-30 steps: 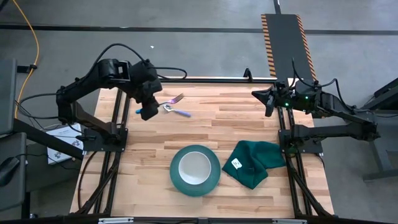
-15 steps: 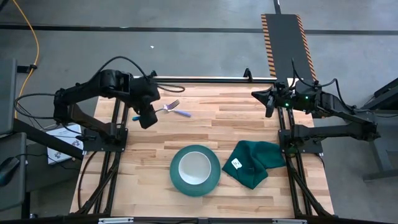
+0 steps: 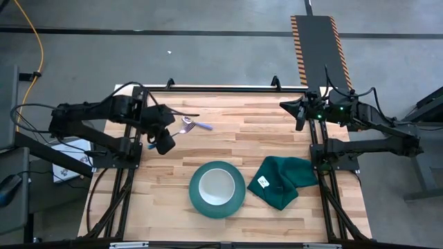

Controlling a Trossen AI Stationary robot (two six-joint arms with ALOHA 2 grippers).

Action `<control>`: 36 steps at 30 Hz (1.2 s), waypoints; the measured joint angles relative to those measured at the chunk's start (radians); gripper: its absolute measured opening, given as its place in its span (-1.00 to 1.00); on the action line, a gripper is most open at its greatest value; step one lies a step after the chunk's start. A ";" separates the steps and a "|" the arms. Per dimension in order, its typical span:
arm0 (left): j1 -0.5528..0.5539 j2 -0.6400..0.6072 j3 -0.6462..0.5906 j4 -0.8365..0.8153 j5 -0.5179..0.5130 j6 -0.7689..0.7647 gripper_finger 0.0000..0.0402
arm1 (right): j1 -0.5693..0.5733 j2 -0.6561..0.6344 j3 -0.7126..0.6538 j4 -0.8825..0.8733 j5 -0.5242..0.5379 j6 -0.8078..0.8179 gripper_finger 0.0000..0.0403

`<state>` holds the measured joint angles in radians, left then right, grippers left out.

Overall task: Set table place
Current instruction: Place the purple fork inside the white bowl

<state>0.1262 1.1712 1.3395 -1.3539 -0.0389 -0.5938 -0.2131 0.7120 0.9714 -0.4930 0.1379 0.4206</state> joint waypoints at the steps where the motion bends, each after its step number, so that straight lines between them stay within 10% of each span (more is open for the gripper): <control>1: -0.010 -0.012 -0.023 0.017 -0.001 -0.023 -0.96 | 0.000 0.000 0.000 0.000 0.000 -0.001 -1.00; 36: -0.531 -0.058 -0.384 0.237 -0.161 -0.666 -0.96 | 0.000 0.001 0.000 -0.001 -0.094 0.046 -1.00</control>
<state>-0.4052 1.1135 0.9557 -1.1174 -0.2003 -1.2596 -0.2132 0.7126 0.9714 -0.4944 0.0434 0.4662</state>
